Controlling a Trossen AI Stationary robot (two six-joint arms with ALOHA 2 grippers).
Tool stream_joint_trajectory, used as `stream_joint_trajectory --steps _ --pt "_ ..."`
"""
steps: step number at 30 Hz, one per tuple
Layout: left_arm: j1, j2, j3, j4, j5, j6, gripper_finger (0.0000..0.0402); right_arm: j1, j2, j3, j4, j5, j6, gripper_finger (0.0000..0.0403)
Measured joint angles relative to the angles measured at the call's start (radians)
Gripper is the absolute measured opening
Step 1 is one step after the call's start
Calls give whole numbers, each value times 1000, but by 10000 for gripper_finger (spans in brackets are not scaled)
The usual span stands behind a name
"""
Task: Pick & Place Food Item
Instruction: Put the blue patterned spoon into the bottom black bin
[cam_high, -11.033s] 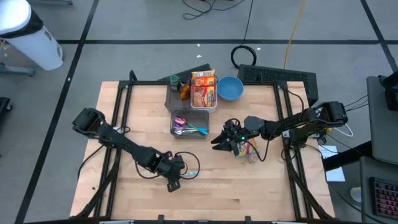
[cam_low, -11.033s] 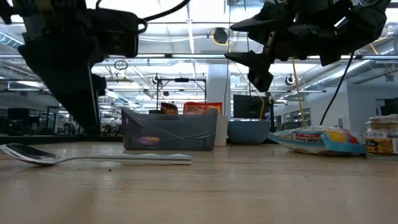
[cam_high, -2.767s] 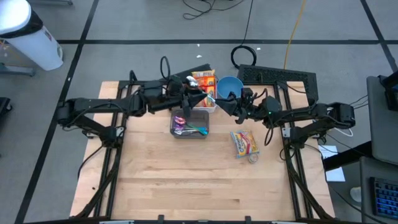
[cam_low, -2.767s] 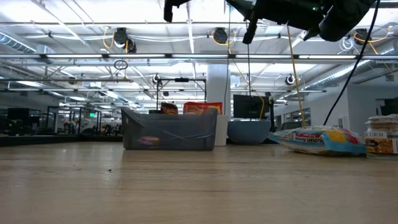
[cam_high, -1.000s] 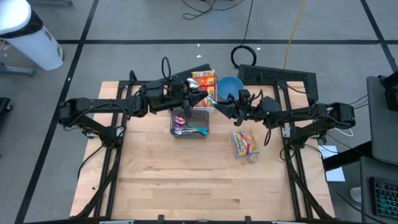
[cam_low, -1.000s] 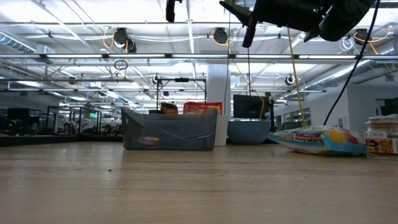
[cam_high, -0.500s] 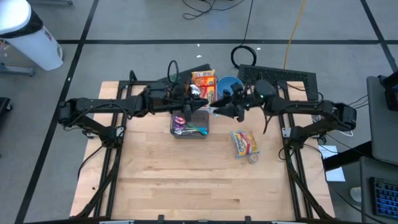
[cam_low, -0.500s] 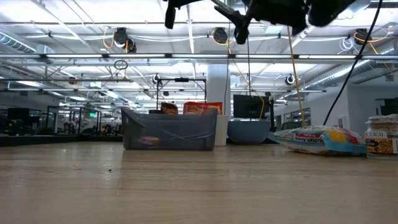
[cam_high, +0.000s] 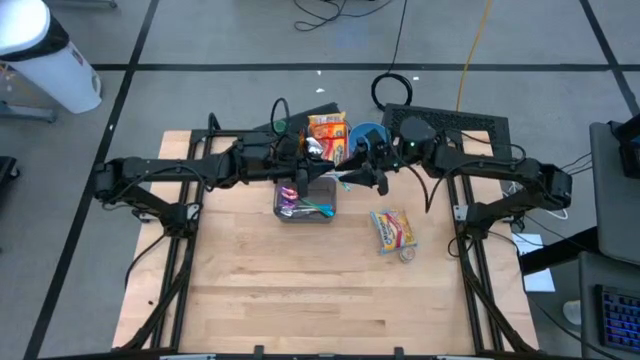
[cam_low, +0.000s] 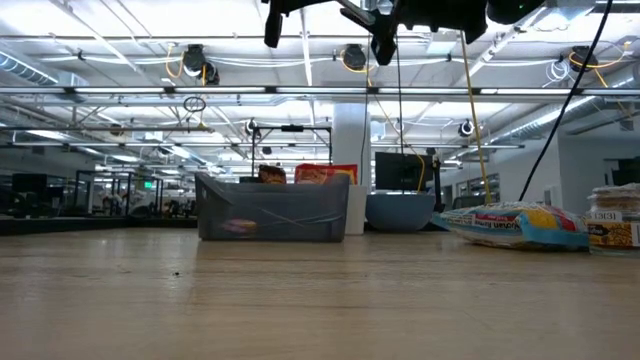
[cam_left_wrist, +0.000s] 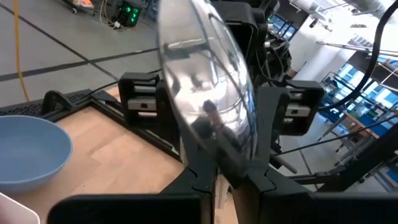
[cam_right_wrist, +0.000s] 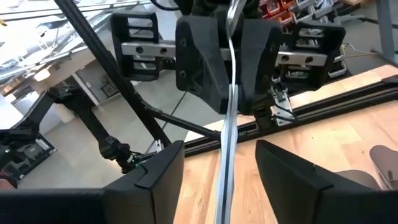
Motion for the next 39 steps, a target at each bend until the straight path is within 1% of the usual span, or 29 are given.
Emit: stream_joint_trajectory --steps 10,16,23,27,28,30,32,37,39 --pt "0 0 0 0 0 2 25 13 60 -2 -15 -4 6 149" --pt "0 0 0 -11 11 2 25 15 66 -1 -6 -5 6 121" --pt "0 0 0 -33 15 2 25 12 66 -2 3 -5 6 74" --pt "0 0 0 -35 15 10 25 12 66 -2 3 -9 2 28" --pt "0 0 0 -36 15 12 25 12 66 -2 3 -9 -8 22" --pt "0 0 0 -38 15 12 26 12 66 -2 5 -6 -21 22" --pt "1 -1 0 -39 15 10 39 10 66 -2 21 -5 -9 22" --pt "8 -1 1 -47 28 14 93 2 65 -2 80 0 10 22" --pt "13 -1 1 -46 56 10 111 -4 66 -2 100 0 28 22"
